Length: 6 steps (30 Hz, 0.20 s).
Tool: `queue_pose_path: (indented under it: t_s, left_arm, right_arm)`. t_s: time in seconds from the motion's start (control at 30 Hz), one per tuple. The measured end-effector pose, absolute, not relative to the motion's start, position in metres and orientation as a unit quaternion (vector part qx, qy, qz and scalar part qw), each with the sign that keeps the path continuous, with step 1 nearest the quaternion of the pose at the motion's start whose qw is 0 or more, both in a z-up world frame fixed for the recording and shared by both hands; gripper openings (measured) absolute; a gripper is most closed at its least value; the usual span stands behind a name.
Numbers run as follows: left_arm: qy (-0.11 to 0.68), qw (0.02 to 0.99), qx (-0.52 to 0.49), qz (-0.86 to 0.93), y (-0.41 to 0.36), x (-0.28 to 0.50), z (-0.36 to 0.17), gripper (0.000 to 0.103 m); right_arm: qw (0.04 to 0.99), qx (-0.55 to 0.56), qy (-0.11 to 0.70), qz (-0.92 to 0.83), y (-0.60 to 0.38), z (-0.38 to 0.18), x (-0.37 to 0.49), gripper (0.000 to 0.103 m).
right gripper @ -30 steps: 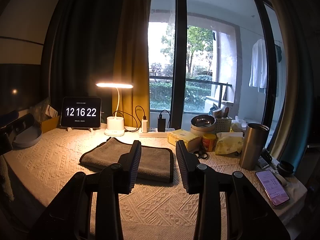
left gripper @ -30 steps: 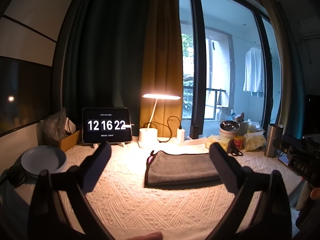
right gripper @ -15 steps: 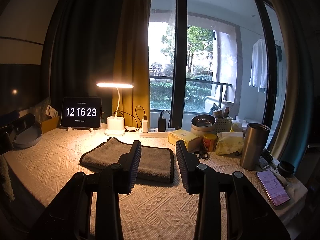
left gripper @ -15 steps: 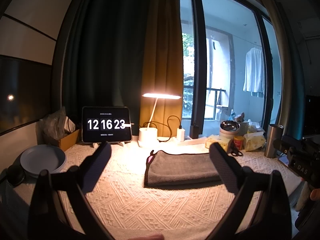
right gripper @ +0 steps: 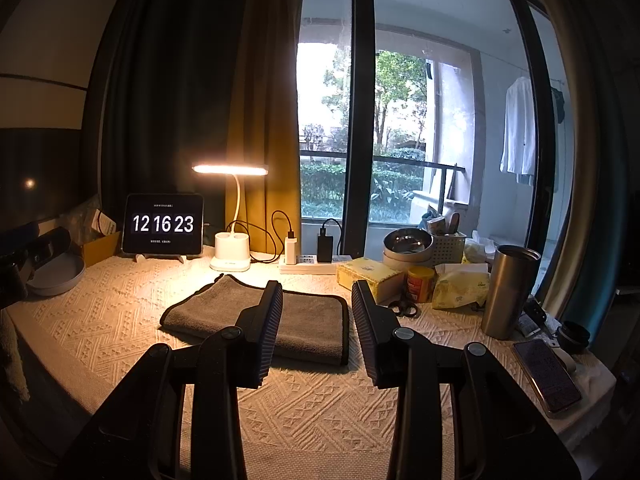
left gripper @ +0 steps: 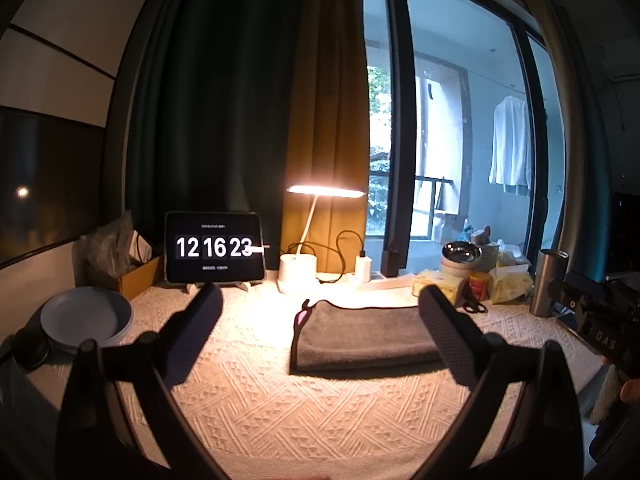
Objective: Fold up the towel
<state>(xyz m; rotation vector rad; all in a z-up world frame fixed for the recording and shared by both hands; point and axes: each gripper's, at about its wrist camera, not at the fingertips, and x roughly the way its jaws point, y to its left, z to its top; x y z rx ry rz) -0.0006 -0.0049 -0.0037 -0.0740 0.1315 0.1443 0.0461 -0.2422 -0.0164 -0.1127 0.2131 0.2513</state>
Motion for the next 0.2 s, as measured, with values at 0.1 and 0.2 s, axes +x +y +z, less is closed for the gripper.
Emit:
queue_pose_path:
  t_s: [0.1,0.2]
  left_arm:
    - [0.064,0.995,-0.036,0.073,-0.0056,0.0002,-0.0056,0.099]
    - [0.064,0.994,-0.036,0.075,-0.0079,0.0025,-0.0078,0.099]
  right_arm:
    - [0.985,-0.055,0.106,0.125,-0.2422,-0.0163,0.0462,0.038]
    - [0.985,-0.055,0.108,0.126,-0.2424,-0.0167,0.0471,0.038]
